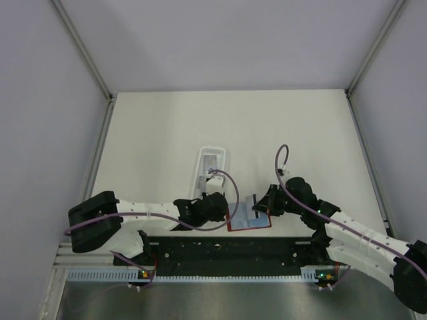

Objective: Put the credit cards into the card holder
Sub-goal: Insert the credit card into the card slot.

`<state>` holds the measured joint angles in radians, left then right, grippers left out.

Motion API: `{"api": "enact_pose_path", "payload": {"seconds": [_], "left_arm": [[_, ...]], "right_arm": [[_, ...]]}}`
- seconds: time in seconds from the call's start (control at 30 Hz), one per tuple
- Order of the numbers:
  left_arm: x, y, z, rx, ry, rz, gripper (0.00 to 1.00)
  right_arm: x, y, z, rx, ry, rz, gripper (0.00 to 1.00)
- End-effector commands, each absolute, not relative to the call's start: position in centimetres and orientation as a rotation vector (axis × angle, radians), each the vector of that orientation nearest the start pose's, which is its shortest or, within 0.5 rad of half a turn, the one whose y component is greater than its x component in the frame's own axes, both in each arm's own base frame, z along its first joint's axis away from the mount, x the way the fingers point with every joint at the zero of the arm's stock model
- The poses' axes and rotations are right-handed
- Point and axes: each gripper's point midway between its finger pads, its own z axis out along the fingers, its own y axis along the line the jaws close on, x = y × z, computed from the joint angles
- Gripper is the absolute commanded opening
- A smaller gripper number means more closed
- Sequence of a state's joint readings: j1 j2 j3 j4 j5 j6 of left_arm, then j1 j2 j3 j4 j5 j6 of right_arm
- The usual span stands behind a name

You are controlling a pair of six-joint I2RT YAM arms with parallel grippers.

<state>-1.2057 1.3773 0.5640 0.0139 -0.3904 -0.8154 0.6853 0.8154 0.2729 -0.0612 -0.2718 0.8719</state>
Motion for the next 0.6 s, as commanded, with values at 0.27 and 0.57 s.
{"api": "enact_pose_path", "payload": {"seconds": [0.27,0.57], "left_arm": [[18.9,-24.9,4.2,0.047,2.341,-0.423,0.17],[16.5,-28.2,3.7,0.221,2.408,-0.603,0.03]], "right_arm": [[14.2,21.4,5.9,0.045,2.440,1.066,0.00],[13.9,22.5,5.6,0.033,2.412,1.170,0.00]]}}
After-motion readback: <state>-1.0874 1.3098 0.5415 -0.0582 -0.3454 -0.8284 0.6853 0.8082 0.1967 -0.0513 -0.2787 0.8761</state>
